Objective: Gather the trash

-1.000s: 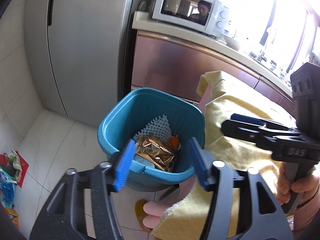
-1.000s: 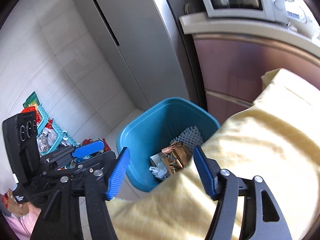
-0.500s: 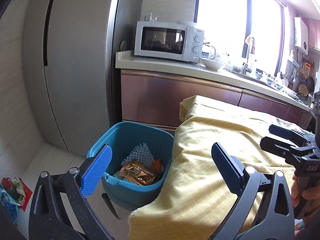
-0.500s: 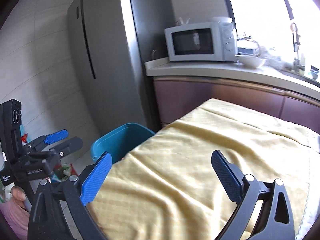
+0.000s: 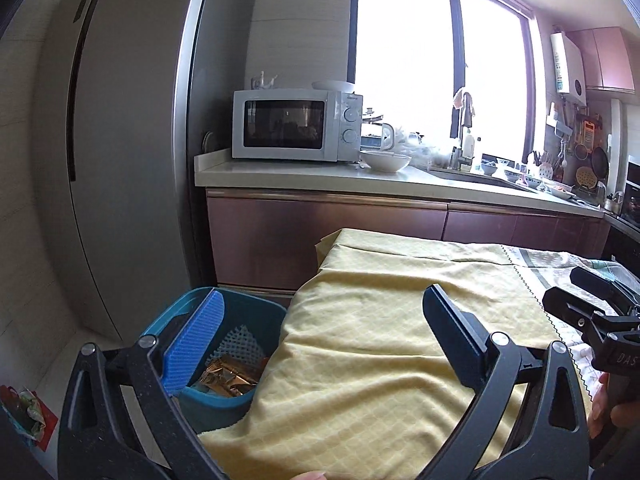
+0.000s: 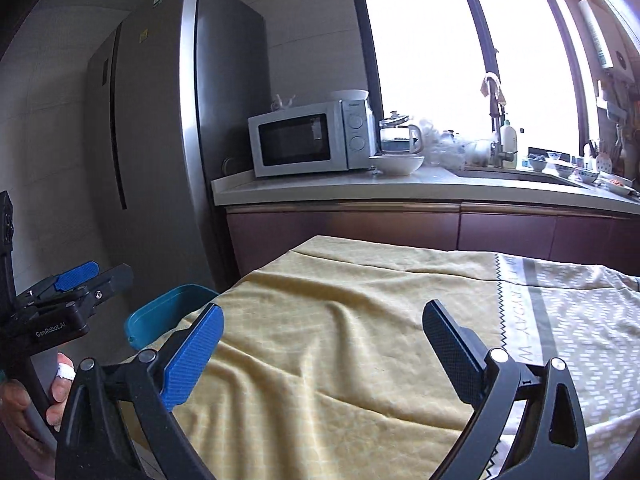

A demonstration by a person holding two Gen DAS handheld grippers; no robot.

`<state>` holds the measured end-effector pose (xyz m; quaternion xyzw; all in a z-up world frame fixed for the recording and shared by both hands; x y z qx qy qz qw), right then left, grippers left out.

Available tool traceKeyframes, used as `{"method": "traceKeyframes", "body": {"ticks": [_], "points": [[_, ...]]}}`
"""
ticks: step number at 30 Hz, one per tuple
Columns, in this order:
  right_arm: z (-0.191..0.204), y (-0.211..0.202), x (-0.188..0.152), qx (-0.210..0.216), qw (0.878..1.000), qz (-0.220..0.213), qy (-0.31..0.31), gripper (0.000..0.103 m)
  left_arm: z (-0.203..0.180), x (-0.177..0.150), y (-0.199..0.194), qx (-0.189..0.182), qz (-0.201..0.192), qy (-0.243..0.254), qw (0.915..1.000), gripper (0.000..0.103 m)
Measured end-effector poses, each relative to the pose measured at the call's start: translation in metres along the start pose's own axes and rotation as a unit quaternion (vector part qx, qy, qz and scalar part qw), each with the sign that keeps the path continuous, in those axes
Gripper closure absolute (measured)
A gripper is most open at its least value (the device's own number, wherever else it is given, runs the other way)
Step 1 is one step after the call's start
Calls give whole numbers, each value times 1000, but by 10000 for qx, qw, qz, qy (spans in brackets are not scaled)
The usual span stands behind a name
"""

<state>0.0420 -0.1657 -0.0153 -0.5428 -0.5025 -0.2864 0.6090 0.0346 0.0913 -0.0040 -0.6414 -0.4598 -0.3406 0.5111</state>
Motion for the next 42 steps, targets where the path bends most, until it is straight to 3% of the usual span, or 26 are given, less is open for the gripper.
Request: {"method": "traceKeyframes", "body": {"ticks": [8, 17, 42], "points": [[-25, -27, -12, -513, 9984, -193, 167, 7, -33, -1, -9, -134, -306, 222, 9992, 5], [-35, -45, -21, -790, 9962, -276, 223, 7, -49, -7, -15, -202, -459, 302, 9983, 5], [-36, -62, -22, -974, 9942, -386, 257, 7, -51, -10, -22, -261, -593, 246, 9976, 5]]}}
Point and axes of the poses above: each gripper's, at about its wrist camera, not at the fingertips, and y roughly the way its jaws point, z to its left, x to its top, the point moved 3 cm from there along y, roughly the way its jaws point, and after that the axes turned 12 degrees about -y, right-handed, at the moved point
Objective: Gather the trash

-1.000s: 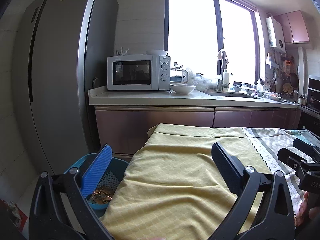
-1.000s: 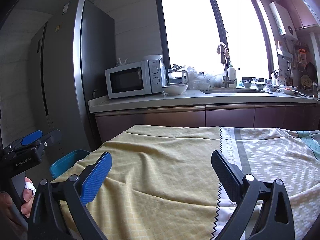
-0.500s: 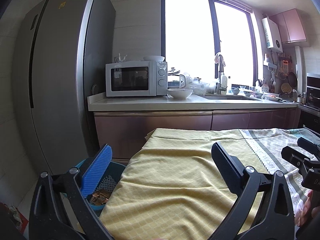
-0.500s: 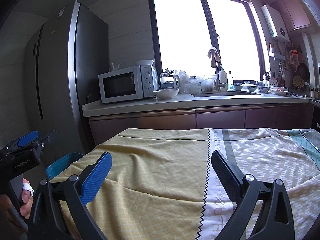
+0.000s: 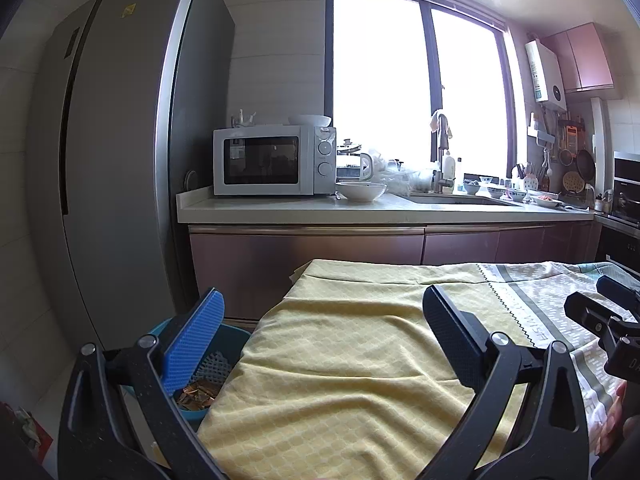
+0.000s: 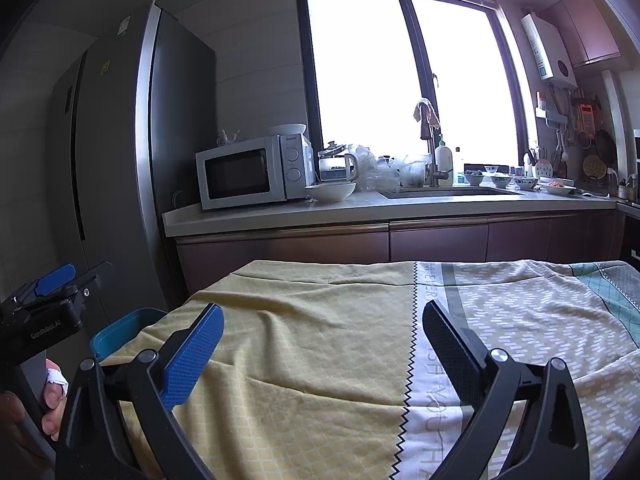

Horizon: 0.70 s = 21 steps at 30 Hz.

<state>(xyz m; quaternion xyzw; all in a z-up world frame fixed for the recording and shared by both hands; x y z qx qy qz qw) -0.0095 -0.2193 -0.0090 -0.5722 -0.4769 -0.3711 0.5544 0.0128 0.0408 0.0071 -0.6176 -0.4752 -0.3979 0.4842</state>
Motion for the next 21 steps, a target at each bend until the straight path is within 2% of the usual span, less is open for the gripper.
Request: {"method": "traceKeyframes", "body": {"ticks": [21], "points": [[-8, -1, 3, -137, 9999, -23, 34, 7, -2, -3, 1, 4, 3, 22, 10000, 5]]}}
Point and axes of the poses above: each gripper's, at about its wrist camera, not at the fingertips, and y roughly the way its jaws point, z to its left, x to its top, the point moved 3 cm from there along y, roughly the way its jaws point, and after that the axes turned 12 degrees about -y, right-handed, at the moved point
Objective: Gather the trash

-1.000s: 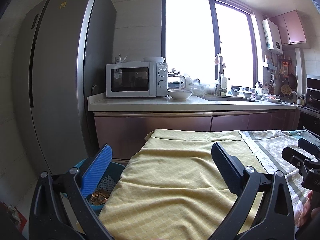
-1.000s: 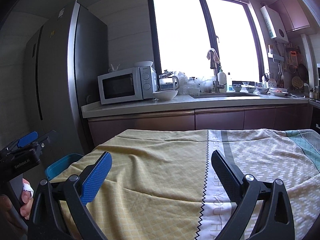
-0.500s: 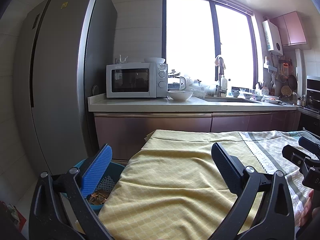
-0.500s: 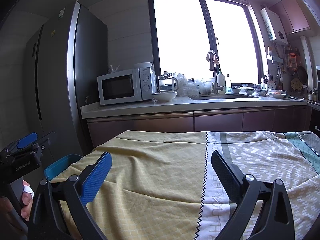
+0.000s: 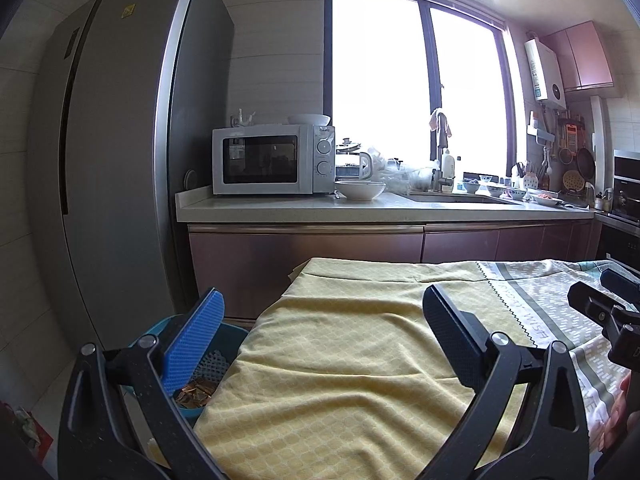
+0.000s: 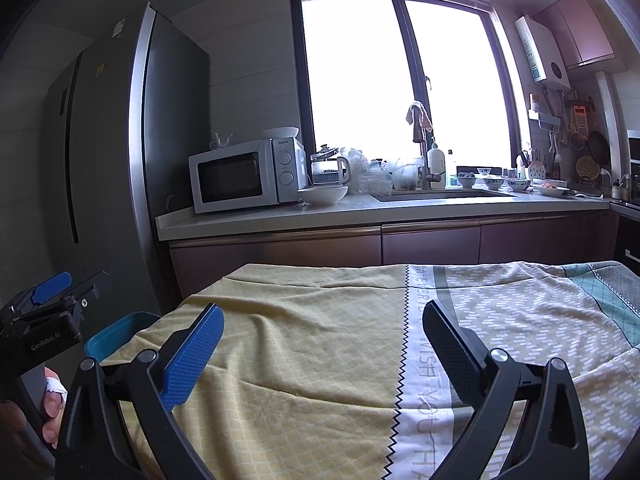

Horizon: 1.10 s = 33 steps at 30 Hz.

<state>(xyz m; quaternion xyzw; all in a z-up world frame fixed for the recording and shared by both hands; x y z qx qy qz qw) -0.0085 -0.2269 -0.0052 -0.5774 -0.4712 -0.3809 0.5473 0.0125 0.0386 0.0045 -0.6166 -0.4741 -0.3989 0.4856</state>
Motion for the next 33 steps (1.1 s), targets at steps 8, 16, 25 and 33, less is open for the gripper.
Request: {"method": "traceKeyframes", "body": {"ticks": [8, 16, 25, 33], "points": [[-1, 0, 1, -74, 10000, -6, 2, 7, -1, -2, 2, 14, 28, -13, 10000, 5], [-2, 0, 3, -109, 9999, -22, -11, 7, -2, -3, -1, 29, 14, 3, 10000, 5], [-2, 0, 5, -119, 9999, -19, -34, 7, 1, -2, 1, 46, 50, -38, 10000, 5], [0, -1, 5, -124, 9999, -18, -49, 7, 1, -2, 0, 66, 44, -33, 10000, 5]]}}
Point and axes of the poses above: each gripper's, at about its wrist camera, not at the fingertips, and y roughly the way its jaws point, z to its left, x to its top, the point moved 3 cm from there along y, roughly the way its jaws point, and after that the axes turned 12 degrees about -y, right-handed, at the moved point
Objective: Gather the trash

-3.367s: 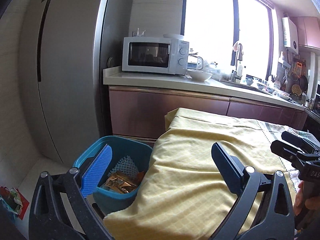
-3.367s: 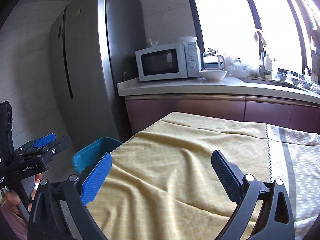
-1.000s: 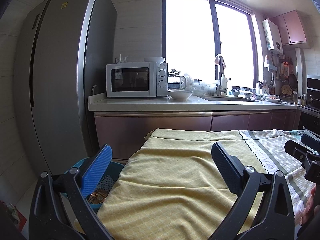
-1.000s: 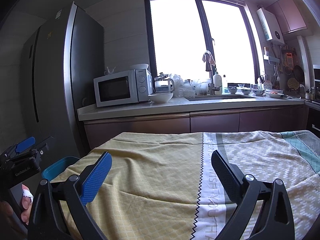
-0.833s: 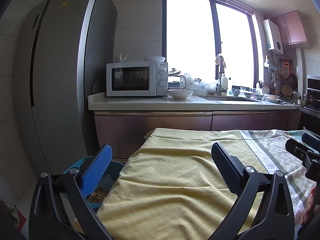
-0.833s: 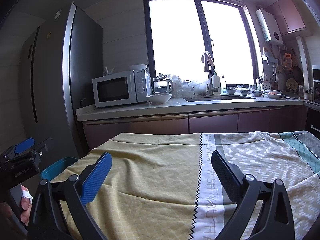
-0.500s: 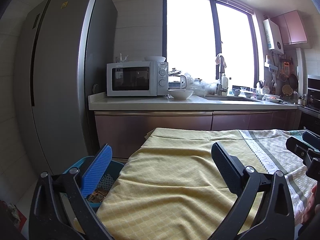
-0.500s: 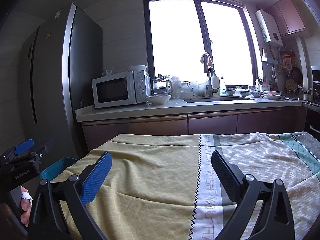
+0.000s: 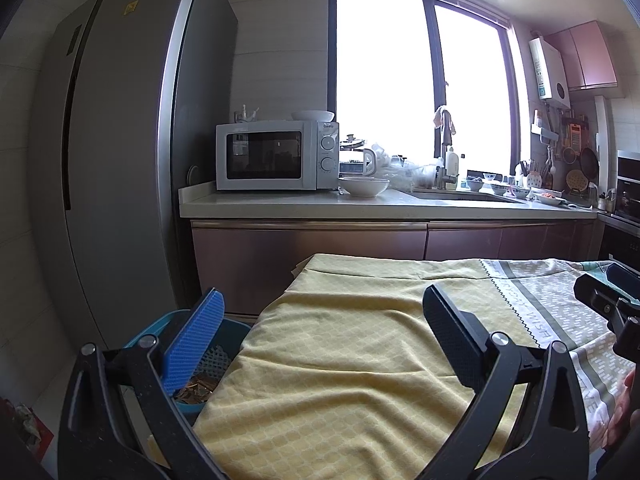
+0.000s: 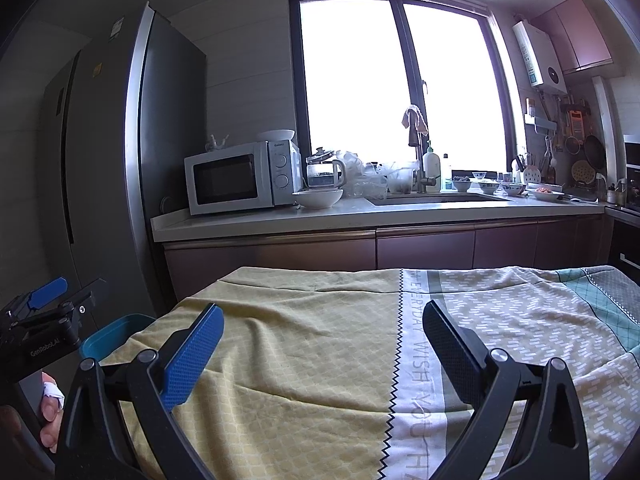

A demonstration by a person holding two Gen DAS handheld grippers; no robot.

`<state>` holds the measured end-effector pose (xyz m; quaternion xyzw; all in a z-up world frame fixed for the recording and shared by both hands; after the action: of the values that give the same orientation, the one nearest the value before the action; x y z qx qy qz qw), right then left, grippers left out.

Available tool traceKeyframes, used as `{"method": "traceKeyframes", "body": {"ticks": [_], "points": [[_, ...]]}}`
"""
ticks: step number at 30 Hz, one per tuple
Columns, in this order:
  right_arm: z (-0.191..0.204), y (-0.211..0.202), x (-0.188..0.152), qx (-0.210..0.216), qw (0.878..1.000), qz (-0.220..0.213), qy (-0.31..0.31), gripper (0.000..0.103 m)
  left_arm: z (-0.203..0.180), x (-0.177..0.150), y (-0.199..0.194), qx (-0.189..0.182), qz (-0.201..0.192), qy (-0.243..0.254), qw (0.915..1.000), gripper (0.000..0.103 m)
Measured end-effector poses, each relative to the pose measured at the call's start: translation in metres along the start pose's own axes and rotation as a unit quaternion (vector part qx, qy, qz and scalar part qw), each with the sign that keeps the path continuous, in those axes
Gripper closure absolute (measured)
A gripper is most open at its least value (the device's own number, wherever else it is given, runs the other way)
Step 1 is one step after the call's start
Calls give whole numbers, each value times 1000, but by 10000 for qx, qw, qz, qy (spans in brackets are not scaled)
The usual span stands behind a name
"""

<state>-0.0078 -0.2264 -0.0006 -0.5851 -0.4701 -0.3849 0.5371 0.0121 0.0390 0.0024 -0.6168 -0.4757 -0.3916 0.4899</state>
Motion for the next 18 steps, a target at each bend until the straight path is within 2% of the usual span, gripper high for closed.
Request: {"method": "traceKeyframes", "body": {"ticks": [18], "points": [[0, 2, -1, 26, 10000, 17, 6, 7, 2, -1, 3, 47, 11, -2, 10000, 5]]}}
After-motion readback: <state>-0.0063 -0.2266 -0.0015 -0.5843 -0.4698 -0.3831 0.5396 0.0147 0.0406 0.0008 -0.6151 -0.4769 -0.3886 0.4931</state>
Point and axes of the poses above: each gripper's, at about its wrist camera, not at the fingertips, and y roughly the way its jaws point, z to its left, x to its top, the point moved 3 cm from there along y, roughly the way its jaws point, and after that the axes turned 12 degrees about -y, right-handed, at the moved point
